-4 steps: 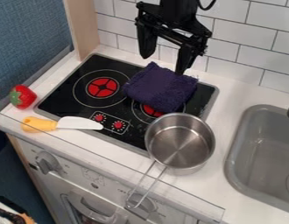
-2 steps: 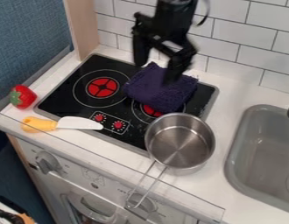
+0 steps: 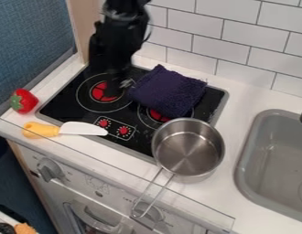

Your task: Put the yellow knife on the purple cloth on the right burner

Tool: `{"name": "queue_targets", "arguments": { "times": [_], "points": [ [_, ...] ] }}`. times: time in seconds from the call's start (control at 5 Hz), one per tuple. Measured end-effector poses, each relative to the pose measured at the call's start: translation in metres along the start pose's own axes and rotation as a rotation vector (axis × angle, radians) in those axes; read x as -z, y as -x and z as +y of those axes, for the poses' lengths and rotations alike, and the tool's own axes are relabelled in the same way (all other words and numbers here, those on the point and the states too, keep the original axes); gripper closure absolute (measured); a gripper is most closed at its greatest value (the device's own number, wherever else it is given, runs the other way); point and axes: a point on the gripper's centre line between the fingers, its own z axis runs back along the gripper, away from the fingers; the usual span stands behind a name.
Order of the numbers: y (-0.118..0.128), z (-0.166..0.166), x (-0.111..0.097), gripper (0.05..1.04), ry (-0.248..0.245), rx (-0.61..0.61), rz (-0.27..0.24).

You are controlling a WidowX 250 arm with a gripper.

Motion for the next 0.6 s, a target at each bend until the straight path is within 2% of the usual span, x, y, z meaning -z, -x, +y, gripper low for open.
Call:
{"name": "queue_targets", "arguments": {
  "times": [0.2, 0.6],
  "points": [
    [0.032, 0.027, 0.011, 0.085, 0.052, 0.137, -0.067],
    [0.049, 0.032, 0.04, 0.085, 0.072, 0.159, -0.099]
  ]
}}
